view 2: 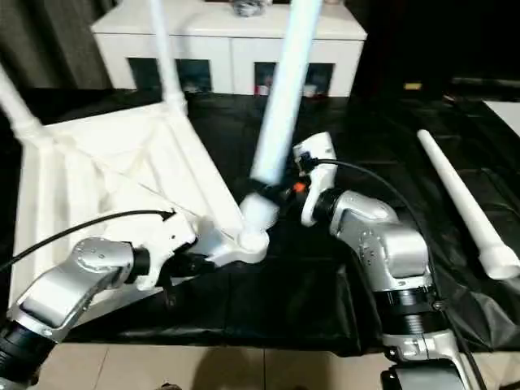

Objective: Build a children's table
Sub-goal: Insert table leg to table base

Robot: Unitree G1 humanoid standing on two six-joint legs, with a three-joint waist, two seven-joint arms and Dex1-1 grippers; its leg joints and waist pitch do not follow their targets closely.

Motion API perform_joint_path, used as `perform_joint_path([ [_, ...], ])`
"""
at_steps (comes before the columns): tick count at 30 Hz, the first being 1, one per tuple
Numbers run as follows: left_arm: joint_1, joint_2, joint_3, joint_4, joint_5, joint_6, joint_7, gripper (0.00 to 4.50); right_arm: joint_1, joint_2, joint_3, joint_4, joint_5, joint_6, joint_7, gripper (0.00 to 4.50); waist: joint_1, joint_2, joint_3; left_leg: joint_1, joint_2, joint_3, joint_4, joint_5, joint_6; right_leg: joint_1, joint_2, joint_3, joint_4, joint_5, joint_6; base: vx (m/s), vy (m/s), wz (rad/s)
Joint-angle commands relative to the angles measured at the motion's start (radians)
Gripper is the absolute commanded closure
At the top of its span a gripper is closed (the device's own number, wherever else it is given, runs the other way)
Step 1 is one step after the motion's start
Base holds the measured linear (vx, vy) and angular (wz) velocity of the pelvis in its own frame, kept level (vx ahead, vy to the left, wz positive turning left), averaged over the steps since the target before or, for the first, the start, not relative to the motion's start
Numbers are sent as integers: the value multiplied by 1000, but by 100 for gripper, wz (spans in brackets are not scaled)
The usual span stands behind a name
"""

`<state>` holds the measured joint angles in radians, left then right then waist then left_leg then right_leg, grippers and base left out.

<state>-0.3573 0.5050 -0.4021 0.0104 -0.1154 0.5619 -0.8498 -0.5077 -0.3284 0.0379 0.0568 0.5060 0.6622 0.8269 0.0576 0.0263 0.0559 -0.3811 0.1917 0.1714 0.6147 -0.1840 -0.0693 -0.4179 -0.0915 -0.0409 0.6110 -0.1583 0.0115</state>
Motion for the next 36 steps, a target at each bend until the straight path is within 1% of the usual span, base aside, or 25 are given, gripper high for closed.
perform_joint_path([
  [1, 6, 5, -32, 17, 15, -6, -19, 450, 6, -14, 5, -18, 16, 14, 27, 264, 1, -4, -67, 18, 23, -3, -89, -280, -9, 42, -31, 27, -70, -289, -192, 0, 0, 0],
  [4, -9, 2, -23, 36, 21, -22, -15, 450, 15, -27, 24, -10, 13, 34, 50, 264, 3, -9, -67, 18, 22, -2, -89, -281, -18, 41, -33, 28, -72, -312, -183, 0, 0, 0],
  [5, -14, 1, -20, 44, 23, -29, -15, 450, 18, -35, 37, -2, -1, 31, 55, 264, 3, -10, -67, 16, 21, -3, -89, -277, -19, 43, -33, 28, -72, -317, -179, 0, 0, 0],
  [6, -15, 1, -20, 46, 24, -33, -16, 450, 19, -36, 40, 0, -5, 29, 55, 264, 4, -10, -68, 16, 21, -3, -89, -274, -19, 42, -33, 28, -72, -321, -175, 0, 0, 0],
  [9, -25, 5, -15, 62, 32, -62, -27, 450, 20, -60, 70, 19, -49, 15, 53, 264, 4, -12, -67, 14, 20, -3, -88, -275, -21, 41, -34, 28, -74, -337, -170, 0, 0, 0],
  [10, -27, 8, -13, 64, 29, -76, -39, 450, 20, -59, 70, 28, -52, 11, 52, 264, 4, -13, -66, 15, 20, -3, -88, -280, -22, 41, -35, 28, -75, -347, -168, 0, 0, 0],
  [12, -31, 14, -14, 68, 26, -102, -60, 450, 18, -51, 66, 49, -57, -1, 47, 264, 3, -8, -66, 16, 19, -4, -88, -300, -25, 38, -35, 28, -79, -374, -164, 0, 0, 0],
  [13, -33, 17, -15, 70, 27, -113, -69, 450, 17, -47, 64, 58, -61, -7, 44, 264, 3, -9, -66, 16, 20, -4, -88, -302, -25, 38, -36, 28, -79, -376, -164, 0, 0, 0],
  [15, -34, 20, -17, 69, 22, -132, -91, 450, 13, -34, 62, 83, -66, -20, 37, 264, 3, -4, -65, 18, 20, -5, -89, -319, -30, 35, -35, 27, -81, -387, -164, 0, 0, 0],
  [16, -34, 21, -18, 70, 22, -142, -100, 450, 11, -31, 64, 92, -70, -27, 35, 264, 2, -6, -65, 18, 20, -5, -89, -322, -30, 35, -34, 27, -81, -385, -164, 0, 0, 0],
  [20, -36, 23, -24, 73, 20, -162, -131, 450, 0, 2, 58, 137, -74, -51, 21, 264, 4, -2, -67, 20, 22, -5, -91, -321, -33, 34, -34, 28, -77, -349, -178, 0, 0, 0],
  [22, -43, 20, -25, 90, 30, -181, -137, 450, -10, 25, 51, 170, -70, -62, 17, 264, 4, -2, -67, 20, 22, -5, -91, -323, -34, 34, -33, 27, -75, -334, -188, 0, 0, 0],
  [25, -47, 18, -23, 98, 34, -189, -139, 450, -15, 33, 50, 184, -74, -70, 16, 264, 5, -2, -67, 20, 22, -3, -91, -318, -34, 35, -34, 28, -72, -317, -195, 0, 0, 0],
  [28, -53, 15, -18, 106, 38, -193, -138, 450, -23, 42, 56, 221, -95, -101, 11, 264, 6, -7, -67, 16, 22, -4, -91, -310, -33, 38, -36, 27, -72, -336, -187, 0, 0, 0],
  [30, -53, 15, -16, 109, 40, -201, -137, 450, -22, 43, 59, 233, -103, -115, 9, 264, 6, -7, -66, 17, 22, -5, -91, -318, -33, 37, -38, 27, -76, -364, -180, 0, 0, 0],
  [33, -53, 12, -7, 114, 41, -209, -137, 450, -17, 43, 63, 243, -112, -126, 11, 264, 6, -6, -65, 17, 22, -6, -92, -327, -34, 36, -37, 27, -77, -378, -173, 0, 0, 0],
  [35, -51, 4, 7, 118, 33, -219, -136, 450, -6, 47, 57, 251, -113, -134, 9, 264, 6, -3, -65, 19, 23, -6, -93, -337, -37, 35, -37, 28, -79, -393, -168, 0, 0, 0],
  [36, -50, -3, 17, 120, 21, -224, -138, 450, -1, 51, 50, 259, -111, -140, 6, 264, 5, -5, -64, 18, 22, -6, -93, -341, -37, 35, -37, 27, -79, -397, -168, 0, 0, 0],
])
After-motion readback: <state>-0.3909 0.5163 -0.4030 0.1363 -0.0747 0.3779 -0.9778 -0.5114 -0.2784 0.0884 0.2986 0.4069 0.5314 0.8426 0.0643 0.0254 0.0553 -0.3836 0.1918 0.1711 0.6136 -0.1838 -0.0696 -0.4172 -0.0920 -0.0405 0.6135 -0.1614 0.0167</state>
